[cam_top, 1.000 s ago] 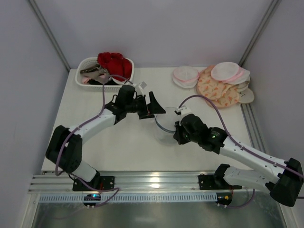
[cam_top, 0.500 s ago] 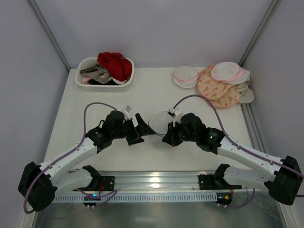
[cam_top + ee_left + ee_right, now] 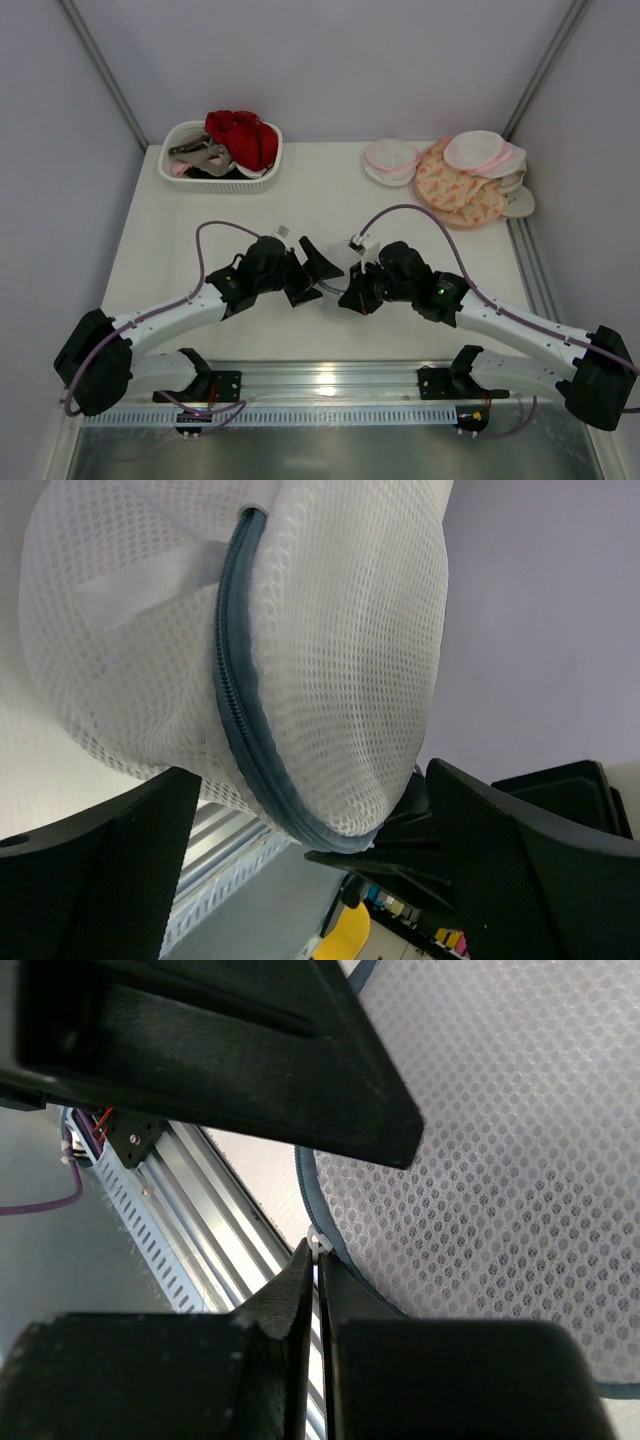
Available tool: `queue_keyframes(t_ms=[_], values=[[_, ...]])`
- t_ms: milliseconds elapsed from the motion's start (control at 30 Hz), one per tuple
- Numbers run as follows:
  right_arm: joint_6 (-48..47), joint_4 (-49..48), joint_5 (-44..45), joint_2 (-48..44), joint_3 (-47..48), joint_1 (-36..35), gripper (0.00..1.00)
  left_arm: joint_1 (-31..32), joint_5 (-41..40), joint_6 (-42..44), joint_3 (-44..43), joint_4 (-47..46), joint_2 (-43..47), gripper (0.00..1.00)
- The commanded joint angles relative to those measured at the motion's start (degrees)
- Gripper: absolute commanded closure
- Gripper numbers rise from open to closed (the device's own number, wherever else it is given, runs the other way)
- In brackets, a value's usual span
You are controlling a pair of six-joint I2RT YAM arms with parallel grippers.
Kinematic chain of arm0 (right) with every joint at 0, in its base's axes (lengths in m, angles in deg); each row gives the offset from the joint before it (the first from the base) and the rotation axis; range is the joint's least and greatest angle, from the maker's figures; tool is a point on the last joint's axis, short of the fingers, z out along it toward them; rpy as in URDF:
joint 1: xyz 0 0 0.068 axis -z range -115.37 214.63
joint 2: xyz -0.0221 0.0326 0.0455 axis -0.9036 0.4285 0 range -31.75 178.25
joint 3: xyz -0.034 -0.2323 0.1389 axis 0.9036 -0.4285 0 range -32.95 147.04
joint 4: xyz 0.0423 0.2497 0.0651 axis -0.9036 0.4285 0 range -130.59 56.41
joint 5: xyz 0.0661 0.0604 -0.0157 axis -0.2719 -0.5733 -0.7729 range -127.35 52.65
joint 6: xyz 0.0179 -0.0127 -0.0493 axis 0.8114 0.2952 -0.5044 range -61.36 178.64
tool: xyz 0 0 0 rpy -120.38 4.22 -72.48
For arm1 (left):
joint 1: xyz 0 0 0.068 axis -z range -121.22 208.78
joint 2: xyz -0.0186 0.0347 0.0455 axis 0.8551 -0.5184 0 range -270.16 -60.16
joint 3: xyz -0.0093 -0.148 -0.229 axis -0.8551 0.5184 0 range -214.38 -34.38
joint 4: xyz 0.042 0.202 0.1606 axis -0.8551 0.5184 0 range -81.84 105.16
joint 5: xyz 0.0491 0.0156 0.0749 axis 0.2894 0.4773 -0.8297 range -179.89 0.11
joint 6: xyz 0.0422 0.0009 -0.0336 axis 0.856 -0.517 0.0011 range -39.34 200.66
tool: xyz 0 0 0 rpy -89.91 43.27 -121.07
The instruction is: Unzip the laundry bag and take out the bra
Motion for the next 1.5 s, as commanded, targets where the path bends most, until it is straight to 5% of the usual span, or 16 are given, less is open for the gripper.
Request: queue_keyframes(t_ms=[0,100,133,267,467,800,967,1267,1467], values=[[-1.5,-2.0,-0.4,-0.9,0.1,-1.0,0.96,0.5,-1.4,-1.5,-2.3,-5.9,-2.0,0.07],[-1.6,-2.0,-0.4,-0.9,-0.2,-1.0,0.97,0.5,-1.3,-1.7,-1.5,-7.9,-2.7,0.45],[-1.7,-2.0,-0.4,-1.0,-0.2,-1.1,0.96,0.5,-1.4,-1.7,-1.5,-7.8,-2.7,0.72],[-2.0,-1.2,0.2,-1.3,-0.1,-1.2,0.97,0.5,-2.0,0.1,-2.4,-5.0,-2.2,1.0],[-2.8,3.1,3.0,-1.1,1.1,-1.2,0.96,-0.6,-1.6,4.0,-3.1,-3.2,-1.5,1.0],[-3.7,10.2,8.8,-2.3,0.6,-1.2,0.96,-7.9,11.3,14.1,-5.2,-4.4,-5.9,1.0],[-0.9,14.7,23.0,-0.7,2.0,-0.8,0.96,-8.5,20.3,22.3,-9.5,-2.2,-9.7,1.0],[3.2,18.8,36.5,2.0,5.2,5.1,0.96,-9.6,27.9,35.7,-17.5,9.9,-19.0,1.0],[-0.1,18.4,36.8,2.2,5.7,12.0,0.96,-11.9,31.5,42.4,-22.5,17.8,-23.7,1.0]])
